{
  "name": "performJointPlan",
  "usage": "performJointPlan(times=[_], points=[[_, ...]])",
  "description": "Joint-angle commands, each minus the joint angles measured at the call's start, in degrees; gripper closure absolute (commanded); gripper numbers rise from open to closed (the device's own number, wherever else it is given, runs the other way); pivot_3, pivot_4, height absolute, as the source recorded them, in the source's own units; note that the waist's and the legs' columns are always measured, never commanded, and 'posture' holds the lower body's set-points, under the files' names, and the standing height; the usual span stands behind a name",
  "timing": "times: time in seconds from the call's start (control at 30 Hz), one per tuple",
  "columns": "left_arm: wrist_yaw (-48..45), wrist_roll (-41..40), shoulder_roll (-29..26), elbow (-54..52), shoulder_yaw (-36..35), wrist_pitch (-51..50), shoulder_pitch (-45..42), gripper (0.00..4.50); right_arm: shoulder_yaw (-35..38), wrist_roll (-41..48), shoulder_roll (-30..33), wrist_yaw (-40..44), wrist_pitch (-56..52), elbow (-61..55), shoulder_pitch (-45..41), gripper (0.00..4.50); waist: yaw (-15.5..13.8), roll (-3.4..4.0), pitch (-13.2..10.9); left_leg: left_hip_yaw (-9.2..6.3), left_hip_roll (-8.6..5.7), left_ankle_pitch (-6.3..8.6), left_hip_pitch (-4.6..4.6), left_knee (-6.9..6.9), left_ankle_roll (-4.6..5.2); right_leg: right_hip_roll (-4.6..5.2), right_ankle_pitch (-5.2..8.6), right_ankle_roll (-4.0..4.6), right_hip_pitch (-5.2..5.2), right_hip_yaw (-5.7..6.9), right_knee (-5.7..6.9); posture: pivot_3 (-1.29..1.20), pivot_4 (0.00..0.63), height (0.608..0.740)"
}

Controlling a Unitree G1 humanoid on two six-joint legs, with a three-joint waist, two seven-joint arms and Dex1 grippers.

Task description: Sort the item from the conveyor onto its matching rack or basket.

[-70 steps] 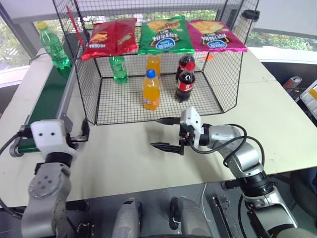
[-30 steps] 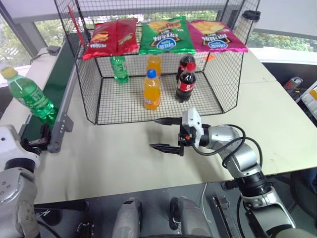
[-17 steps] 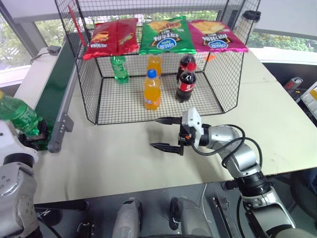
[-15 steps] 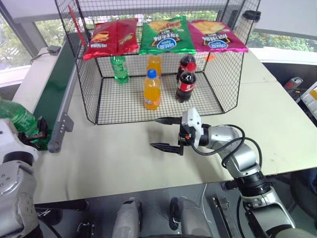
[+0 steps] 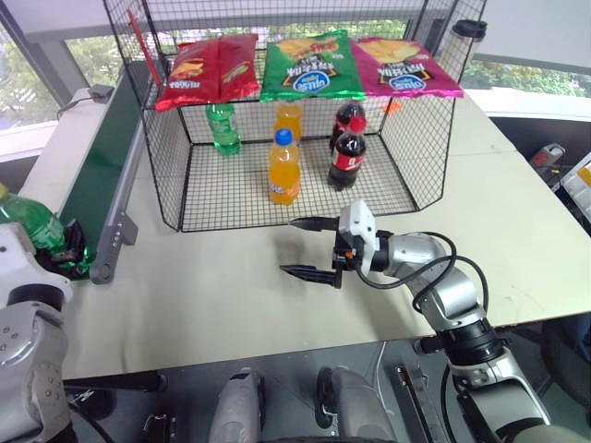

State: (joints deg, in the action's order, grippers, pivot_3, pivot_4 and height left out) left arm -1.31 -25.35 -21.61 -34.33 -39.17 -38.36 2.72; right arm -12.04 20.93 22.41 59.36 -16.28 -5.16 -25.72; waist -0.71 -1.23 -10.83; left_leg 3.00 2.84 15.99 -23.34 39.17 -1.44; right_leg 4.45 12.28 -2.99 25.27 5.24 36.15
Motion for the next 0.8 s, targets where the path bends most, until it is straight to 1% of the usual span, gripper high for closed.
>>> performJointPlan(times=[0.03, 0.13, 0.23, 0.33, 0.4, 0.53, 0.6, 0.73, 0.8], points=[[-0.9, -2.3, -3.9, -5.7, -1.9, -0.6, -2.0, 1.75, 0.7, 0.3, -0.4, -0.2, 1.0, -0.4, -1.0, 0.0, 0.0, 0.0, 0.0, 0.0, 0.0, 0.0, 0.0, 0.0, 0.0, -0.01, 0.0, 0.0, 0.01, 0.0, 0.0, 0.0, 0.15, 0.74], [-3.0, -4.4, -6.7, -7.8, -0.8, -2.2, -2.5, 1.75, 0.9, 0.3, -0.4, -0.4, 1.2, -0.5, -0.9, 0.0, 0.0, 0.0, 0.0, 0.01, 0.0, 0.0, 0.0, 0.0, 0.0, -0.01, 0.0, 0.0, 0.01, 0.0, 0.0, 0.0, 0.15, 0.74], [-5.3, -6.4, -9.2, -9.6, 2.5, -3.7, -3.6, 1.75, 1.0, 0.1, -0.4, -0.9, 1.2, -0.2, -0.9, 0.0, -0.1, 0.0, 0.0, 0.01, 0.0, 0.0, 0.0, 0.0, 0.0, 0.0, 0.0, 0.0, 0.01, -0.01, -0.01, 0.0, 0.15, 0.74], [-6.2, -8.3, -9.4, -9.9, 6.0, -4.7, -5.5, 1.75, 1.0, 0.1, -0.5, -1.3, 1.2, 0.0, -0.9, 0.0, 0.0, 0.0, 0.0, 0.01, 0.0, 0.0, 0.0, 0.0, 0.0, 0.0, 0.0, 0.01, -0.01, 0.0, -0.01, 0.0, 0.15, 0.74], [-5.4, -7.4, -7.8, -8.8, 10.6, -4.2, -7.6, 1.75, 1.2, 0.2, -0.9, -2.6, 0.1, 0.1, -1.2, 0.0, 0.0, 0.0, 0.0, 0.02, -0.01, 0.0, 0.0, 0.0, 0.0, 0.0, 0.0, 0.0, -0.01, -0.02, -0.01, 0.0, 0.15, 0.74], [-4.8, -2.5, -3.8, -4.2, 21.4, -0.6, -11.0, 1.75, 0.8, -1.6, -0.7, -5.7, -2.1, 0.2, -2.0, 0.0, -0.1, 0.0, 0.0, 0.02, -0.01, 0.0, 0.01, 0.0, 0.0, -0.02, -0.01, -0.02, -0.01, -0.02, 0.0, 0.0, 0.15, 0.74], [-4.8, 0.0, -2.5, -1.9, 24.3, 1.3, -12.1, 1.75, 0.7, -2.4, -0.7, -6.6, -2.2, 0.3, -2.1, 0.0, 0.0, 0.0, 0.0, 0.03, -0.02, 0.0, 0.0, 0.0, 0.0, -0.02, -0.02, -0.02, -0.01, -0.02, 0.0, 0.0, 0.15, 0.74], [-4.0, 5.0, 2.2, 5.0, 31.0, 6.4, -16.5, 1.75, 0.6, -3.7, -0.1, -7.9, -2.7, -0.1, -1.9, 0.0, 0.0, 0.0, 0.0, 0.01, -0.01, 0.0, -0.02, -0.01, 0.0, -0.06, -0.02, -0.02, 0.02, -0.01, 0.0, 0.0, 0.15, 0.74], [-3.6, 7.9, 3.8, 9.4, 33.1, 9.3, -18.4, 1.75, 0.2, -5.5, 0.2, -9.4, -2.7, 0.3, -2.1, 0.0, -0.1, 0.0, 0.0, 0.02, -0.01, 0.0, -0.02, -0.01, 0.0, -0.06, -0.02, -0.03, 0.02, -0.01, 0.0, 0.0, 0.15, 0.74]])
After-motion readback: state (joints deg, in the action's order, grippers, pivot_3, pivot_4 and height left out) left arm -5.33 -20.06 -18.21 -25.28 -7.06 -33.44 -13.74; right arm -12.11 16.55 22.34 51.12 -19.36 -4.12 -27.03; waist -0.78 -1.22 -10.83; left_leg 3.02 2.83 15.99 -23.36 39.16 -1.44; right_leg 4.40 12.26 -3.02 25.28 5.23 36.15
